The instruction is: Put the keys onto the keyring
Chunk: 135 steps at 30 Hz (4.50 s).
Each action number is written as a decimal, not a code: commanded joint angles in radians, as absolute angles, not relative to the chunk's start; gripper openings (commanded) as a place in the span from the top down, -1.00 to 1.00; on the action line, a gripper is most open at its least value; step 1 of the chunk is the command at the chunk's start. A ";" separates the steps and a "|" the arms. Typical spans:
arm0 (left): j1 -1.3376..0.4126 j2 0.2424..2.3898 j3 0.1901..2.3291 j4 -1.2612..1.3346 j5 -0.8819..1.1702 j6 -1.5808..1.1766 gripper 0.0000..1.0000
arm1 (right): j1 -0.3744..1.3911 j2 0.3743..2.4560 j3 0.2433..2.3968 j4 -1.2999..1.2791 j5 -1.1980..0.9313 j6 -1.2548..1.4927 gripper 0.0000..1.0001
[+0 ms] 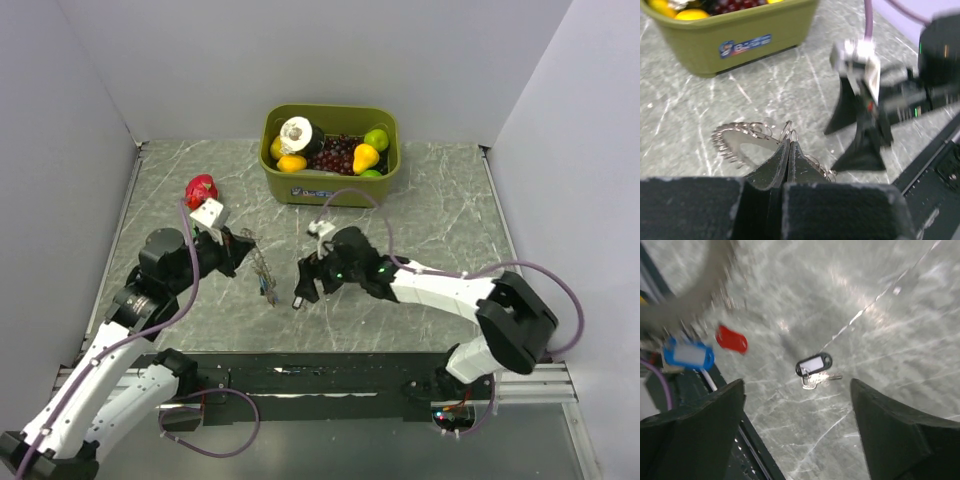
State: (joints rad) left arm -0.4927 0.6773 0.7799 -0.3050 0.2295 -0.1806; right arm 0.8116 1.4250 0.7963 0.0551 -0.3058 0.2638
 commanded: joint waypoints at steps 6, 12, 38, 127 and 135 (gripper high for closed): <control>-0.214 0.750 0.785 -0.175 0.598 -0.244 0.98 | 0.943 1.598 0.905 -0.005 -0.166 0.190 -0.56; -0.133 0.758 0.746 -0.115 0.729 -0.276 0.98 | 0.953 1.684 0.923 0.044 -0.187 0.169 -0.34; -0.101 0.742 0.750 -0.147 0.735 -0.255 0.98 | 0.974 1.672 0.861 0.181 -0.241 0.178 1.00; -0.456 0.761 0.762 -0.221 0.727 -0.120 0.98 | 0.948 1.163 0.959 0.090 -0.452 -0.123 1.00; -0.456 0.769 0.765 -0.226 0.729 -0.120 0.98 | 0.979 1.190 0.994 0.077 -0.443 -0.140 1.00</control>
State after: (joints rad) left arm -0.4515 0.7708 0.7227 -0.2703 0.7254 -0.1314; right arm 0.9604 1.1839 0.9375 0.0399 -0.4397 -0.1207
